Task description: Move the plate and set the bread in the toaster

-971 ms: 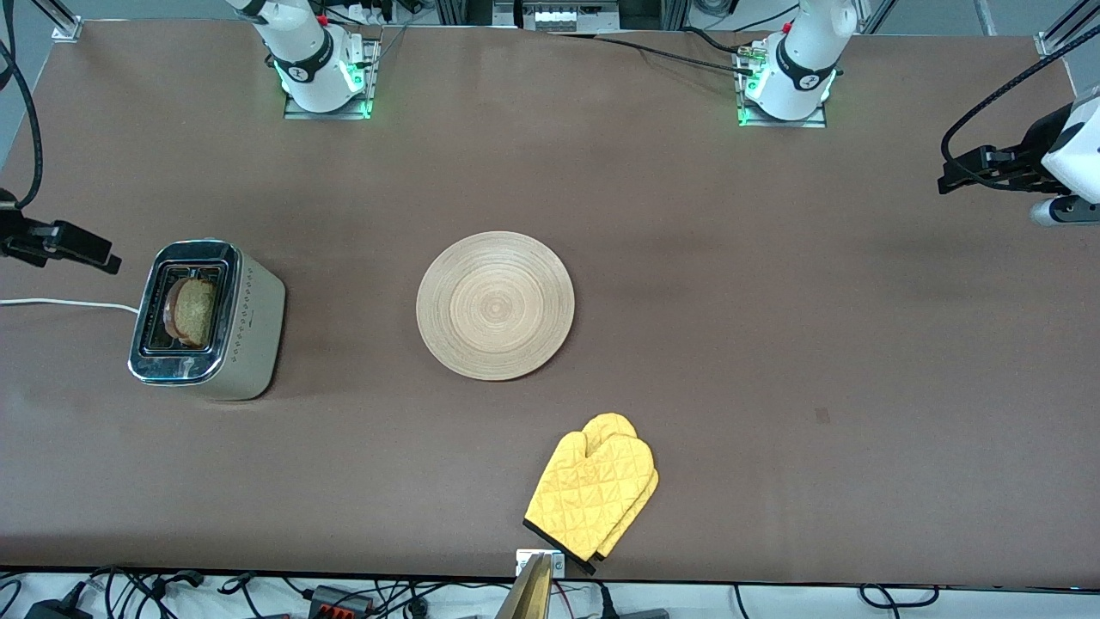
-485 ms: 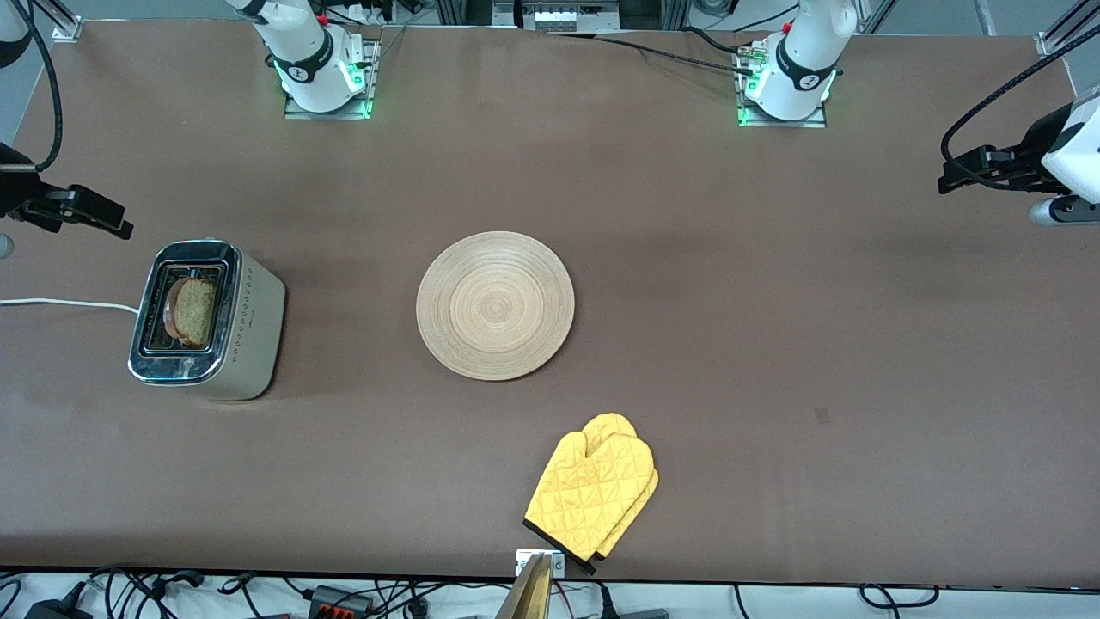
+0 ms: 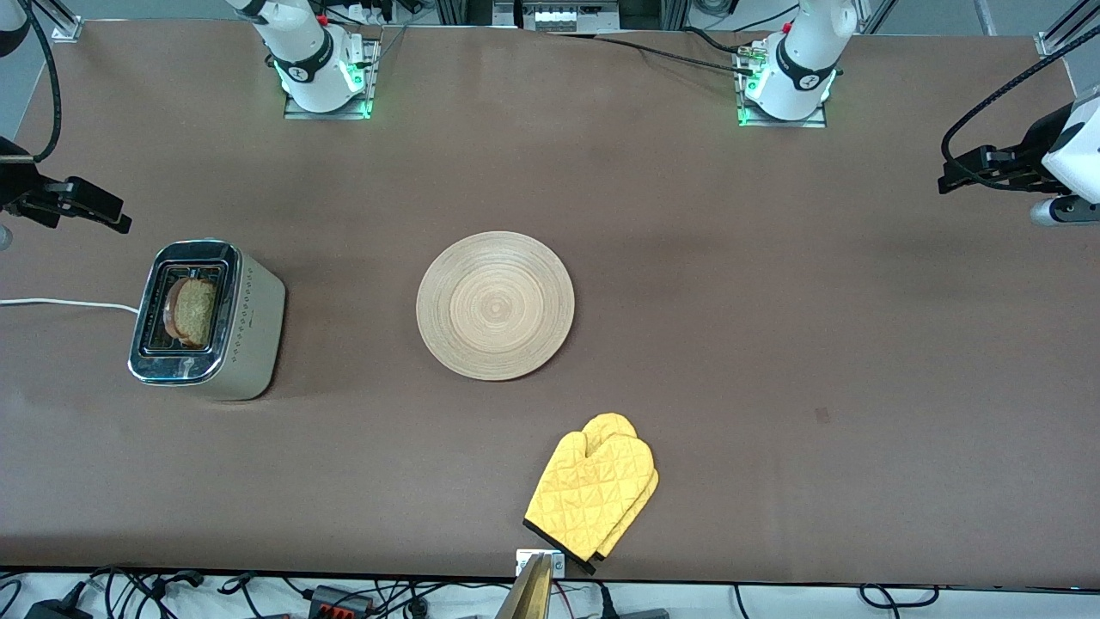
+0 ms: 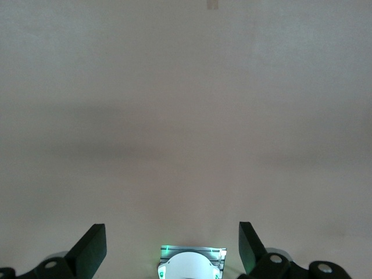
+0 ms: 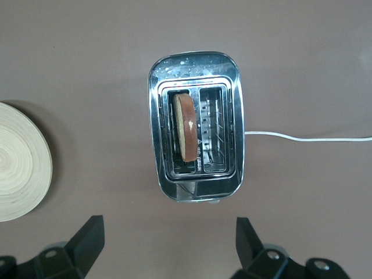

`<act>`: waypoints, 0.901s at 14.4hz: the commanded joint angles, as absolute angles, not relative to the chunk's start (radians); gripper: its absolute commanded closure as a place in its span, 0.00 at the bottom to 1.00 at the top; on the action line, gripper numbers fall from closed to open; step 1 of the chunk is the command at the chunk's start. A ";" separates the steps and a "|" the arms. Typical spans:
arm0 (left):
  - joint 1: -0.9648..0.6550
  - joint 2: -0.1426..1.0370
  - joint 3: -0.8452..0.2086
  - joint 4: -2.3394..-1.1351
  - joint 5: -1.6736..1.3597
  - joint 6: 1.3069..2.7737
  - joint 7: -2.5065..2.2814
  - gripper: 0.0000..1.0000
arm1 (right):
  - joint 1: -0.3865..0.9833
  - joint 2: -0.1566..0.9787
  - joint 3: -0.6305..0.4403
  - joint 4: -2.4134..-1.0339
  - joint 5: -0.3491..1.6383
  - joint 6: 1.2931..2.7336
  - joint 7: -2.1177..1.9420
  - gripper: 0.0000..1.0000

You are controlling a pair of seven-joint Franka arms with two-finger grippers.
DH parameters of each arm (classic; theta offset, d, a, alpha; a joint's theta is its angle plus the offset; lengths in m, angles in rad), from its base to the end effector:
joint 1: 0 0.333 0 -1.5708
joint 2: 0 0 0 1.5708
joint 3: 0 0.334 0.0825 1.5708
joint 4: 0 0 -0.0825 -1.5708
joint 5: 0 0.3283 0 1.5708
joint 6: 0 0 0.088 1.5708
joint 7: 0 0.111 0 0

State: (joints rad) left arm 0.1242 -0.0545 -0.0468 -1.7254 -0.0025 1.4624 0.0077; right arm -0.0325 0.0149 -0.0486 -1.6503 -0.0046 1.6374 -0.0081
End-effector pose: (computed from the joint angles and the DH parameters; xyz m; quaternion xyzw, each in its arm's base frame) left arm 0.4609 0.0348 0.5934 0.9940 0.0348 -0.1040 0.0044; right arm 0.5053 -0.0414 0.6035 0.9992 -0.0363 -0.0140 0.0020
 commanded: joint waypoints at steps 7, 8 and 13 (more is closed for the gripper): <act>0.126 -0.043 -0.045 -1.703 -0.002 1.443 0.009 0.00 | -0.021 -0.026 -0.052 -1.684 -0.006 1.634 -0.017 0.00; 0.126 -0.043 -0.044 -1.703 -0.002 1.442 0.009 0.00 | -0.021 -0.026 -0.052 -1.686 -0.005 1.634 -0.012 0.00; 0.126 -0.043 -0.043 -1.703 -0.002 1.442 0.011 0.00 | -0.021 -0.025 -0.054 -1.690 -0.006 1.663 -0.017 0.00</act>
